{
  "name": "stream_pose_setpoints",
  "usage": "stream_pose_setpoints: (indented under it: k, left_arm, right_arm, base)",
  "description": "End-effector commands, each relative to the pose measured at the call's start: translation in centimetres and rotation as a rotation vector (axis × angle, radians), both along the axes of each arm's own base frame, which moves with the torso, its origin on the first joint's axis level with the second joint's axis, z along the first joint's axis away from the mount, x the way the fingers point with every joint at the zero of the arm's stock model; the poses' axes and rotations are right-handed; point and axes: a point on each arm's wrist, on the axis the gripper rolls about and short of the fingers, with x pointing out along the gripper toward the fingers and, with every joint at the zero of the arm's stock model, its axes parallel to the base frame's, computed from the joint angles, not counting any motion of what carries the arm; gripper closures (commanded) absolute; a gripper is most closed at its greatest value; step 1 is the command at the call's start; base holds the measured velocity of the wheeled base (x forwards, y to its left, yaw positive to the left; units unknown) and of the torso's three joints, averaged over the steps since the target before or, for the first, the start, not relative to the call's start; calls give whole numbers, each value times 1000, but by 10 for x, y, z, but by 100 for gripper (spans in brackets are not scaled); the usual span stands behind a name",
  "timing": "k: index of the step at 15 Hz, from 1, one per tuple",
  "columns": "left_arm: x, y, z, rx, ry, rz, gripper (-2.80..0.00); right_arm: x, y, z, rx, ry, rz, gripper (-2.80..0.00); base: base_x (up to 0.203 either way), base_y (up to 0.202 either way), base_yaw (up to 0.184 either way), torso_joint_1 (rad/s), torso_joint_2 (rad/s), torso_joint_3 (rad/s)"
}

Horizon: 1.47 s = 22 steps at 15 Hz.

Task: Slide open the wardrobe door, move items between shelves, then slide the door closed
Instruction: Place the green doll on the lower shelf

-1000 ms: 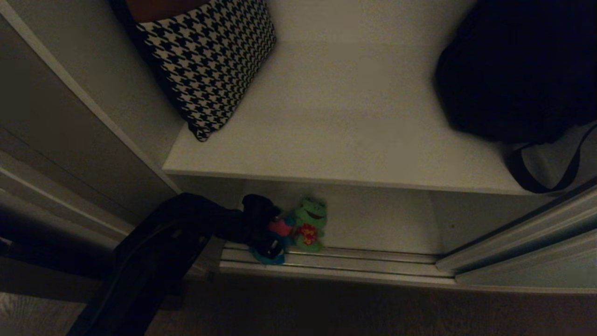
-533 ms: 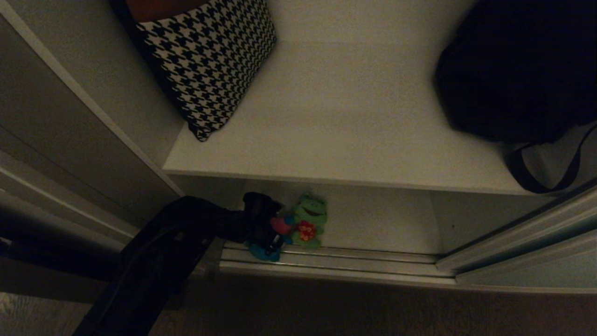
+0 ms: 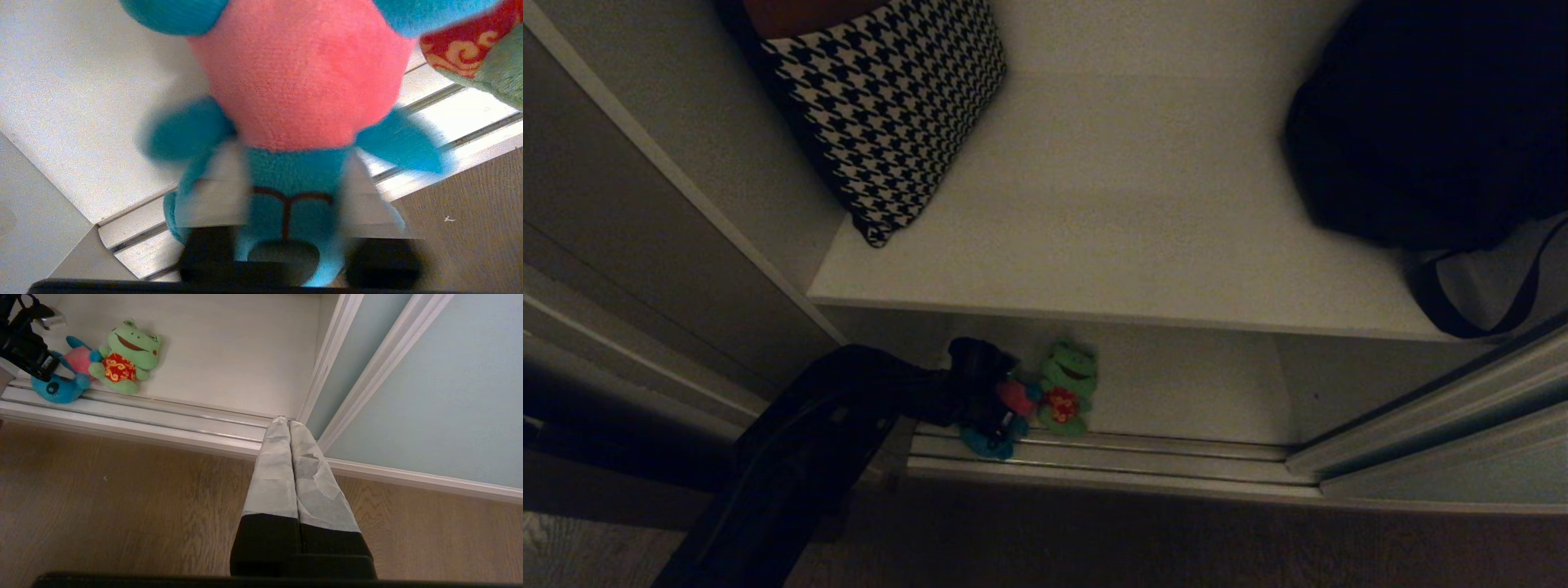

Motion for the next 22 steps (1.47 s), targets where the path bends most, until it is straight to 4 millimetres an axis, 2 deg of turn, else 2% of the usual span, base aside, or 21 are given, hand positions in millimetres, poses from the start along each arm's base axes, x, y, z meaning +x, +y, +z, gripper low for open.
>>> stream_pose_setpoints:
  k: [1,6,15,16,18,22]
  left_arm:
    - [1,1,0,-3,-5,3,0]
    - [14,-3,0,-124,-195,48,0]
    - [20,-4,-3,-180,-304,63,0]
    - [20,-4,-3,-178,-303,68,-280]
    - [20,-4,-2,-195,-300,81,-280]
    - [23,-4,13,-222,-367,83,-280]
  right_arm:
    - [0,0,0,-1,-1,0,0]
    - [0,0,0,0,0,1,0]
    - [0,0,0,0,0,0,0]
    - [0,0,0,-1,-1,0,0]
    - [0,0,0,0,0,1,0]
    - [0,0,0,-1,0,0,0]
  base:
    - [0,0,0,0,0,0]
    - [0,0,0,0,0,0]
    - [0,0,0,0,0,0]
    - [0,0,0,0,0,0]
    - [0,0,0,0,0,0]
    - [0,0,0,0,0,0]
